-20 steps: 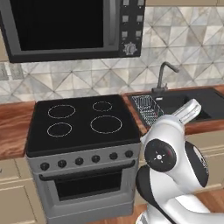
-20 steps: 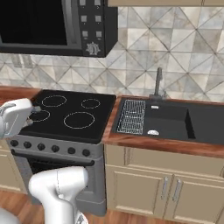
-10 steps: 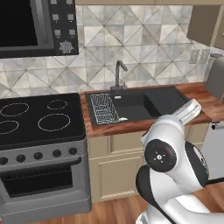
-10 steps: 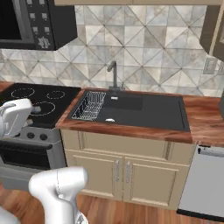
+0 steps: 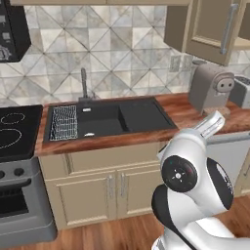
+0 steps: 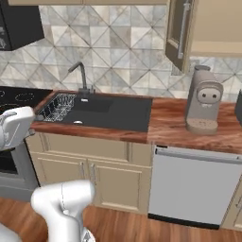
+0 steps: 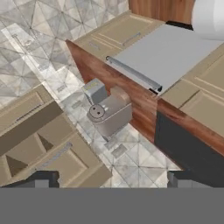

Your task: Close all open cabinet doors.

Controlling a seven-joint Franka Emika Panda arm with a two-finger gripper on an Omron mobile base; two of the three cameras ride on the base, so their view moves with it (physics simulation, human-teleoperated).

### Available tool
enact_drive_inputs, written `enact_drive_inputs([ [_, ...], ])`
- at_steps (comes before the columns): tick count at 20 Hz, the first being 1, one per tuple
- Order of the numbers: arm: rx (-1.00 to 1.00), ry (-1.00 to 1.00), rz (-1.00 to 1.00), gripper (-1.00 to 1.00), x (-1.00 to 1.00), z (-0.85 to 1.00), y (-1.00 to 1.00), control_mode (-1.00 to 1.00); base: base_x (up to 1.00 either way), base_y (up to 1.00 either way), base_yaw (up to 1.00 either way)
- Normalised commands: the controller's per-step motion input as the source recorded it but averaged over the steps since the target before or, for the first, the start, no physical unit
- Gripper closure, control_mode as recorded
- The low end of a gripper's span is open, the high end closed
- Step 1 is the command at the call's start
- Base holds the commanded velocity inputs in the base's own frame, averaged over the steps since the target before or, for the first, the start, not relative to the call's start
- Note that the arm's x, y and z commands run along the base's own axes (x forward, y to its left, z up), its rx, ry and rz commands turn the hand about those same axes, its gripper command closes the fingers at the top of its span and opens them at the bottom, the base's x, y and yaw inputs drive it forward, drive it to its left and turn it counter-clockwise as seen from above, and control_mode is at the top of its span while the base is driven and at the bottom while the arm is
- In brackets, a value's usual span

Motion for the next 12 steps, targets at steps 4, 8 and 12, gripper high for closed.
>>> enact_drive_inputs([
  [4, 0.0, 0.0, 0.0, -1.0, 0.0, 0.0, 0.0, 1.0, -0.18, -0.95, 0.0],
  [8, 0.0, 0.0, 0.0, -1.0, 0.0, 0.0, 0.0, 1.0, -0.13, -0.94, 0.0],
  [12, 0.0, 0.0, 0.0, -1.0, 0.0, 0.0, 0.0, 1.0, -0.04, -0.87, 0.0],
])
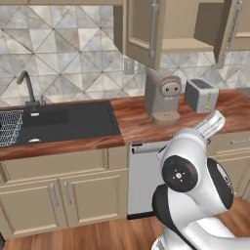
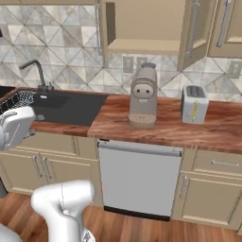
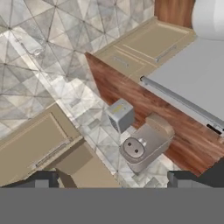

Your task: Close all open cabinet doors.

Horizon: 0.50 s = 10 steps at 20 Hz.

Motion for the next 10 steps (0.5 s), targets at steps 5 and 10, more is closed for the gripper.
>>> enact_drive_inputs([
  [5, 0.0, 0.0, 0.0, -1.0, 0.0, 0.0, 0.0, 1.0, 0.0, -0.77, 0.0],
  [10, 0.0, 0.0, 0.0, -1.0, 0.0, 0.0, 0.0, 1.0, 0.11, -0.61, 0.0],
])
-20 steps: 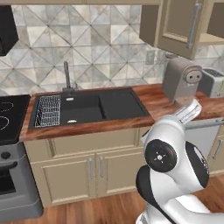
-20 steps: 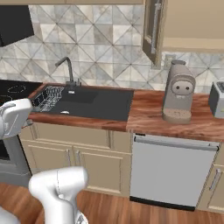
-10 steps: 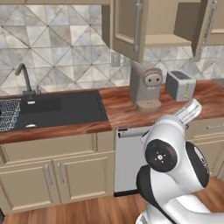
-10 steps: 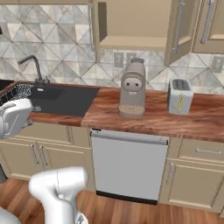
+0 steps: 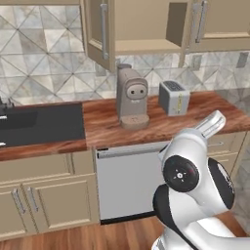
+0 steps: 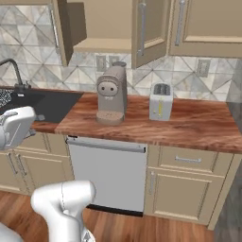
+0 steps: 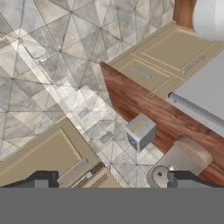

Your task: Close all open cabinet doors.

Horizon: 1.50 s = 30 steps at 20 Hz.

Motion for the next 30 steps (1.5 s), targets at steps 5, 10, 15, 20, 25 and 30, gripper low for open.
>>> enact_drive_inputs([
  [5, 0.0, 0.0, 0.0, -1.0, 0.0, 0.0, 0.0, 1.0, 0.63, -0.29, 0.0],
  [10, 0.0, 0.0, 0.0, -1.0, 0.0, 0.0, 0.0, 1.0, 0.75, -0.24, 0.0],
  [15, 0.0, 0.0, 0.0, -1.0, 0.0, 0.0, 0.0, 1.0, 0.68, -0.28, 0.0],
  [20, 0.0, 0.0, 0.0, -1.0, 0.0, 0.0, 0.0, 1.0, 0.41, -0.25, 0.0],
  [25, 0.0, 0.0, 0.0, -1.0, 0.0, 0.0, 0.0, 1.0, 0.19, -0.18, 0.0],
  [30, 0.0, 0.0, 0.0, -1.0, 0.0, 0.0, 0.0, 1.0, 0.21, -0.23, 0.01],
])
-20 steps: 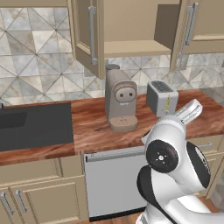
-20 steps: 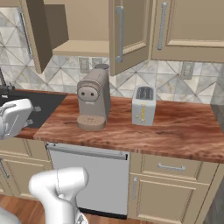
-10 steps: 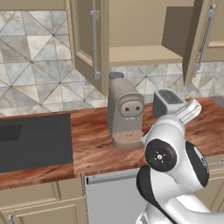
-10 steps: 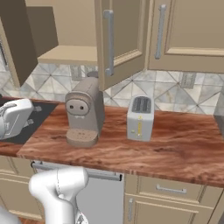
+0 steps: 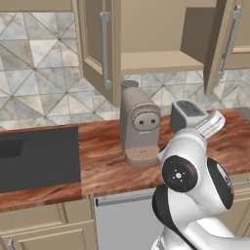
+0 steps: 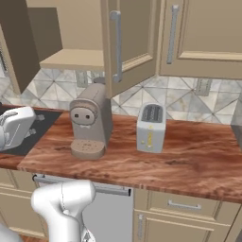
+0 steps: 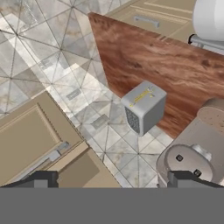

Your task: Close all open cabinet doors.

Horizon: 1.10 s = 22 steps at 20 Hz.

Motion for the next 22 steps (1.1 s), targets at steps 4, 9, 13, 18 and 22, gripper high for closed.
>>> enact_drive_inputs([
  [4, 0.0, 0.0, 0.0, -1.0, 0.0, 0.0, 0.0, 1.0, 0.21, -0.3, 0.02],
  [9, 0.0, 0.0, 0.0, -1.0, 0.0, 0.0, 0.0, 1.0, 0.27, -0.3, 0.01],
  [13, 0.0, 0.0, 0.0, -1.0, 0.0, 0.0, 0.0, 1.0, 0.35, -0.26, 0.0],
  [18, 0.0, 0.0, 0.0, -1.0, 0.0, 0.0, 0.0, 1.0, 0.12, -0.15, 0.0],
  [22, 0.0, -0.01, 0.0, -1.0, 0.0, 0.0, -0.01, -1.0, 0.0, 0.0, 0.0],
])
